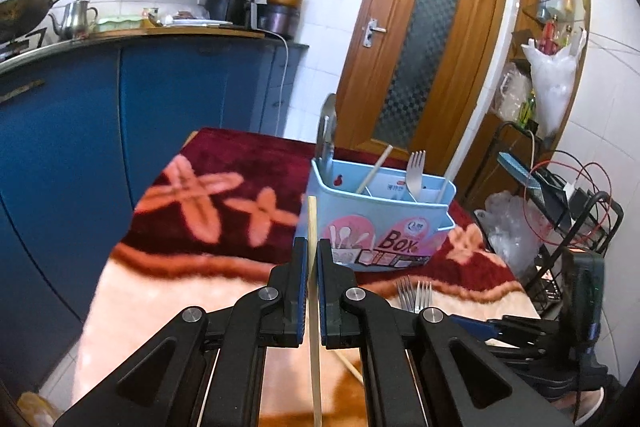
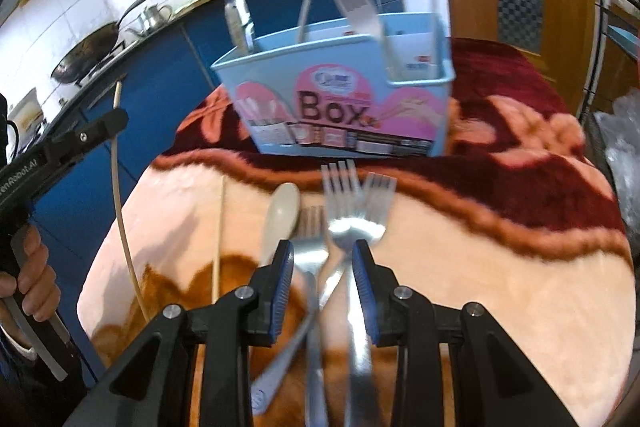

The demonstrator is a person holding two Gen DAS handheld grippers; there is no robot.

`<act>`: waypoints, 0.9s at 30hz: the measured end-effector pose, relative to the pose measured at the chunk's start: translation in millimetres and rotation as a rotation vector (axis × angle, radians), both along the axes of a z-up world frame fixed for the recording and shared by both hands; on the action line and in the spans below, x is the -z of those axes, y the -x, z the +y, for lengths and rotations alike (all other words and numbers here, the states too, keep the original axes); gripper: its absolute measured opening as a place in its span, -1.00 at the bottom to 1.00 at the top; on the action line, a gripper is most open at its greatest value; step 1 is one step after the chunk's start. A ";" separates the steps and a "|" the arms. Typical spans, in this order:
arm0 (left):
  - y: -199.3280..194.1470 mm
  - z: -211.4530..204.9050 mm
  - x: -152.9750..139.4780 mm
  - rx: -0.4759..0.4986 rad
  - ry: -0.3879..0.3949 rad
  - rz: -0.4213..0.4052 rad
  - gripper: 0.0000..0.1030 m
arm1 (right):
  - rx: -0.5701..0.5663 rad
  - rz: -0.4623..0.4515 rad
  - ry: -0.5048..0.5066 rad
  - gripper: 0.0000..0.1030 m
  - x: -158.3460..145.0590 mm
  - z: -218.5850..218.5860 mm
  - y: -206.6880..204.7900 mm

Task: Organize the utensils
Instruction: 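Grasp a wooden chopstick with the left tool while the right tool grasps the white spoon, then lift and carry the chopstick with the left tool while the right tool carries the spoon to the box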

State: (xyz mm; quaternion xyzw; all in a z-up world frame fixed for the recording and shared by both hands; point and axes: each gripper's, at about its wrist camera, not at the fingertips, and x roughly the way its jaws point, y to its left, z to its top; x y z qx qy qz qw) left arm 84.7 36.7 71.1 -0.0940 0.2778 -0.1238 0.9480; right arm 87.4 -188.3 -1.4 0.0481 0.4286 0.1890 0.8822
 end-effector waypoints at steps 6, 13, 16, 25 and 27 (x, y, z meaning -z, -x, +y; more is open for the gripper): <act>2.9 11.8 0.0 -0.016 0.013 -0.005 -0.92 | -0.056 0.036 0.044 -0.34 5.2 23.6 -21.3; 6.2 19.4 0.4 -0.019 0.023 -0.014 -0.92 | -0.081 0.067 0.082 -0.34 12.4 35.0 -41.3; 5.9 18.7 0.9 -0.015 0.023 -0.015 -0.92 | -0.097 0.078 0.079 -0.34 13.1 36.9 -47.8; 4.7 11.2 -0.5 0.000 0.024 -0.021 -0.92 | -0.147 0.099 0.025 -0.50 14.1 34.3 -57.2; 5.0 9.6 -2.0 0.002 0.023 -0.026 -0.92 | -0.161 0.094 0.009 -0.82 14.1 34.3 -55.3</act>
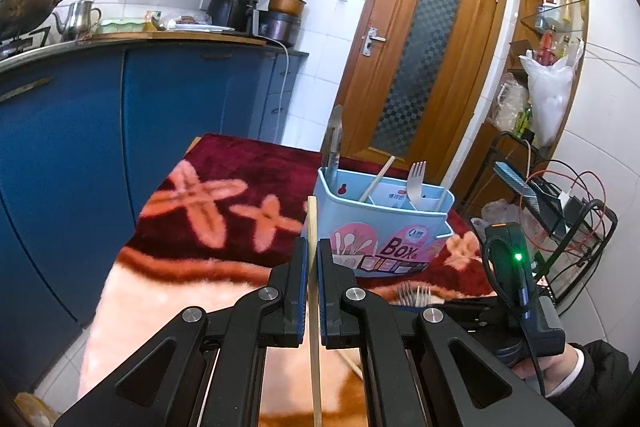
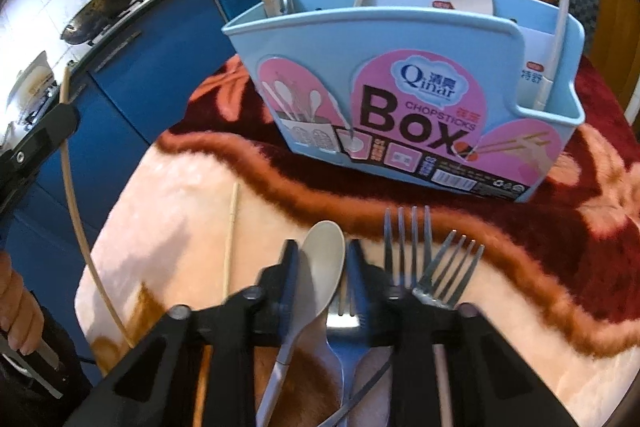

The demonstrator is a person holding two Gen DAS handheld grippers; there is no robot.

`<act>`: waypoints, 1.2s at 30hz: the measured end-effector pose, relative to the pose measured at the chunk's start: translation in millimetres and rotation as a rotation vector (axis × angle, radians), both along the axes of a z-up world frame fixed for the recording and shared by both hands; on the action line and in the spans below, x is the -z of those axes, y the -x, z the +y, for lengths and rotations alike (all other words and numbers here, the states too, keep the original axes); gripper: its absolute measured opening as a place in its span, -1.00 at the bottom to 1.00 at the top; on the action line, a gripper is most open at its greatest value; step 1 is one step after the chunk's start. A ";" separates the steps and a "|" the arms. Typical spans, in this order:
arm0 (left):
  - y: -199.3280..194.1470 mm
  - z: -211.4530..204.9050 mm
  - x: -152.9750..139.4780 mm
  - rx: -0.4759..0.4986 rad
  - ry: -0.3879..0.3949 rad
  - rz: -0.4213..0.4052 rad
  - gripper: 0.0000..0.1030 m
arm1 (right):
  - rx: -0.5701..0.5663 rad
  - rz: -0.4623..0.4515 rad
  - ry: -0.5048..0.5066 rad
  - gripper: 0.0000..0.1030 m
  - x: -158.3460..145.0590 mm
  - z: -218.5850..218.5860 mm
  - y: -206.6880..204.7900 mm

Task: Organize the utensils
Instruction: 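Lift and carry the chopstick with the left tool while the right tool carries the spoon to the box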

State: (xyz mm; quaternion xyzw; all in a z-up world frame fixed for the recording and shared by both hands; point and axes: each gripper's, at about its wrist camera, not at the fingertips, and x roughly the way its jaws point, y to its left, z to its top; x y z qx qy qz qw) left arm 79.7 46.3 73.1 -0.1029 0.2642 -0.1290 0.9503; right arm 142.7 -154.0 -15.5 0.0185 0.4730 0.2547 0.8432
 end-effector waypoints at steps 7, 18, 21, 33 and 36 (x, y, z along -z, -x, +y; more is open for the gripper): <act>2.3 -5.3 -6.0 0.001 -0.002 -0.024 -0.92 | 0.023 -0.105 -0.077 -0.92 -18.6 -13.2 19.8; 0.5 -20.8 -27.9 0.009 0.002 -0.108 -0.92 | 0.141 -0.355 -0.169 -0.92 -63.6 -46.7 60.1; -4.3 -23.8 -37.9 0.004 0.004 -0.140 -0.92 | 0.187 -0.412 -0.178 -0.92 -72.6 -55.3 65.1; -36.6 -36.7 -67.8 -0.075 -0.004 -0.340 -0.92 | 0.306 -0.532 -0.176 -0.92 -88.0 -88.7 69.8; -45.0 -37.4 -73.6 -0.100 0.007 -0.380 -0.92 | 0.319 -0.537 -0.172 -0.92 -87.0 -94.1 68.5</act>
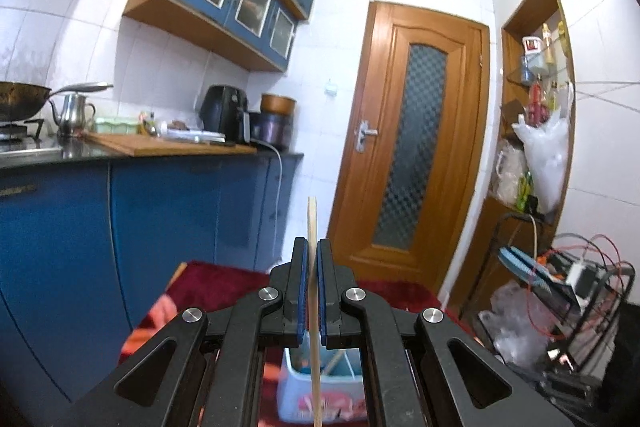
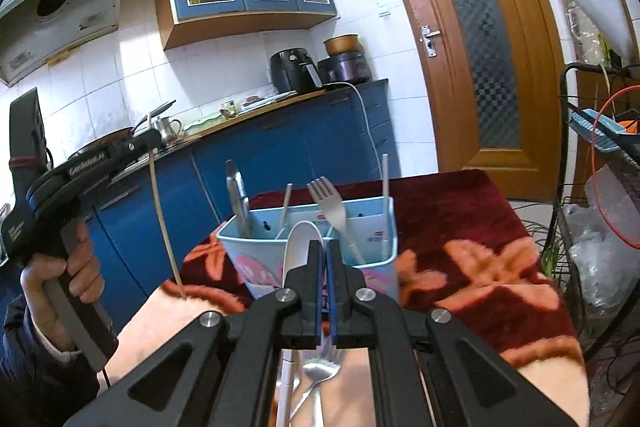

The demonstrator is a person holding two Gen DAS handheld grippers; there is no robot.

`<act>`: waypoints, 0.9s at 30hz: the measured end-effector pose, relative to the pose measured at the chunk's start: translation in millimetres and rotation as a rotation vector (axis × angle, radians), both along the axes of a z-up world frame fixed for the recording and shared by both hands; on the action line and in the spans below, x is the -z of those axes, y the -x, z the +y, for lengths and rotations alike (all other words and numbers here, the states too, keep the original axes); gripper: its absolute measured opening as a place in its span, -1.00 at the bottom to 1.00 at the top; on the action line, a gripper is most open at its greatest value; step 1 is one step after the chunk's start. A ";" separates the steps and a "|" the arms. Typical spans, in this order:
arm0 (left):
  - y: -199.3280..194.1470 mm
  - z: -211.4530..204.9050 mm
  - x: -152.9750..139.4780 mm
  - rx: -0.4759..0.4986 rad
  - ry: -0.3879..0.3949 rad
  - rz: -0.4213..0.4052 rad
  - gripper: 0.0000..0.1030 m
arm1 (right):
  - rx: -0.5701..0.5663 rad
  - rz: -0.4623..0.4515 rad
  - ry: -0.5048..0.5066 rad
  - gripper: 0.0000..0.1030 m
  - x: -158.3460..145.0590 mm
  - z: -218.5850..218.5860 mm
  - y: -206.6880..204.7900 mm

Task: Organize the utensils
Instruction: 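Lift and carry the chopstick with the left tool while the right tool carries the spoon to the box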

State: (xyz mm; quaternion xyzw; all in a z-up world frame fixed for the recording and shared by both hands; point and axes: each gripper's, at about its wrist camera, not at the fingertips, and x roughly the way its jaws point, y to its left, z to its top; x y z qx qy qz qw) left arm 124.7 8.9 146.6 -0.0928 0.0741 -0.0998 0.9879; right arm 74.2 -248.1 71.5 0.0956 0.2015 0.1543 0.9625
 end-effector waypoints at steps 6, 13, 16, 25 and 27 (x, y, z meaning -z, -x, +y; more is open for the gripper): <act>-15.4 -1.0 -14.7 -0.056 0.013 -0.117 -0.92 | 0.021 -0.002 -0.003 -0.92 2.6 -8.0 -3.3; -29.7 -8.4 -7.9 -0.103 0.022 -0.184 -0.92 | 0.059 -0.034 0.021 -0.92 -3.0 -16.2 -5.0; -39.9 -10.3 2.7 -0.106 0.042 -0.157 -0.92 | 0.087 -0.063 0.032 -0.92 -10.6 -20.8 -6.3; -42.4 -18.0 21.9 -0.118 0.012 -0.166 -0.92 | 0.164 -0.178 0.063 -0.92 -38.2 -17.5 -32.4; -43.9 -18.6 25.6 -0.112 0.014 -0.155 -0.92 | 0.191 -0.214 0.072 -0.92 -41.5 -13.6 -41.8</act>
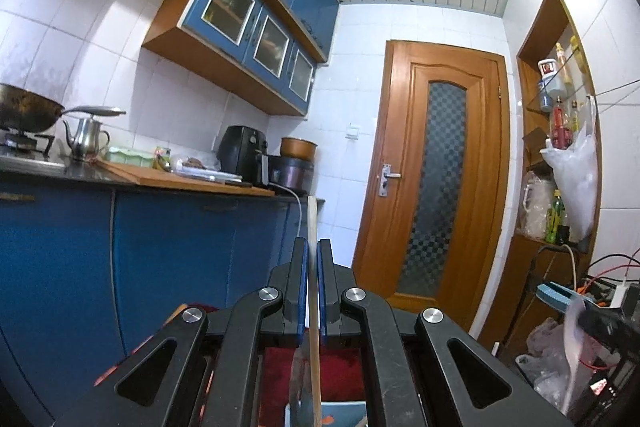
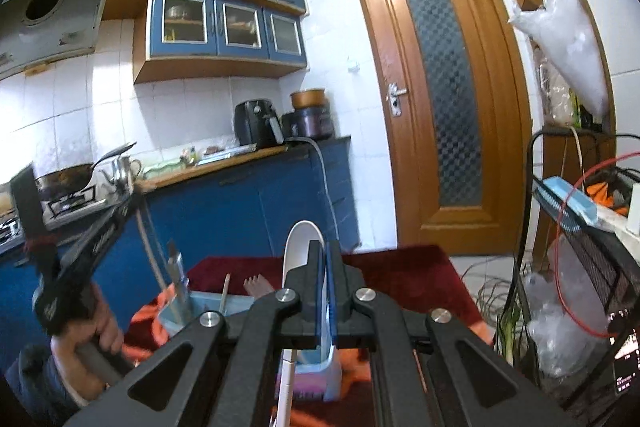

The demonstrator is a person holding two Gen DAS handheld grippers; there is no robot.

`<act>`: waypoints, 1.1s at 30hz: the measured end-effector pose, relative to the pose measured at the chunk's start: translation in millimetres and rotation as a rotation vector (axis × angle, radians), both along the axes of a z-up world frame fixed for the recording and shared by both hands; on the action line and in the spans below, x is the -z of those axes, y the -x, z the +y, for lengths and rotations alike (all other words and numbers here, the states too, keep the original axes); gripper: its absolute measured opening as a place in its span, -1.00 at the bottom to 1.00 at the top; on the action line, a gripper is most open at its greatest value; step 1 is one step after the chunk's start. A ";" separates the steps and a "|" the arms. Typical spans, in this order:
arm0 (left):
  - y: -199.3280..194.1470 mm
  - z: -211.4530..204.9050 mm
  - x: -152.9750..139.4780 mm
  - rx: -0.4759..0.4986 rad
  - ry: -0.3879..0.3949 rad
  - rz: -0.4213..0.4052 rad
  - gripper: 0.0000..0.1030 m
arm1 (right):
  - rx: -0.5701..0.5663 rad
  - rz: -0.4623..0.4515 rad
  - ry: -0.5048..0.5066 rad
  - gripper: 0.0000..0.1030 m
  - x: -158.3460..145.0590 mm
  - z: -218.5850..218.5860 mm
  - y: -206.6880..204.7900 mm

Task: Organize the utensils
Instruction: 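Lift and carry the chopstick with the left tool while the right tool carries the spoon to the box, then open the left tool into the blue box while the right tool releases the spoon there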

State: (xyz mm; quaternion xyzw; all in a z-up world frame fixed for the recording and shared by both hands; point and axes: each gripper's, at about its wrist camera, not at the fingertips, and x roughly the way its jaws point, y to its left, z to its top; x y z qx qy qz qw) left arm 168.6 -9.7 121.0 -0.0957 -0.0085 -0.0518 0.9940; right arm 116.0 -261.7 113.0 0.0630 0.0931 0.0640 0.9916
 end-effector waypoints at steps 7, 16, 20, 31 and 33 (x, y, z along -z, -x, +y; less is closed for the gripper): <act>-9.0 -2.6 14.4 0.010 -0.003 0.051 -0.92 | 0.087 -0.086 -0.004 -0.92 1.6 7.1 -32.0; -13.3 -7.3 23.4 0.018 -0.017 0.071 -0.92 | 0.116 -0.115 0.071 -0.91 24.0 21.8 -59.3; -15.9 -10.2 26.5 0.024 -0.024 0.085 -0.92 | 0.095 -0.085 0.077 -0.91 29.2 22.7 -62.3; -21.9 -15.3 28.9 0.030 -0.025 0.139 -0.44 | 0.022 -0.025 0.018 -0.69 35.9 18.8 -55.1; -20.4 -15.8 27.6 0.035 -0.022 0.138 -0.37 | 0.018 -0.025 0.007 -0.69 35.3 17.0 -52.5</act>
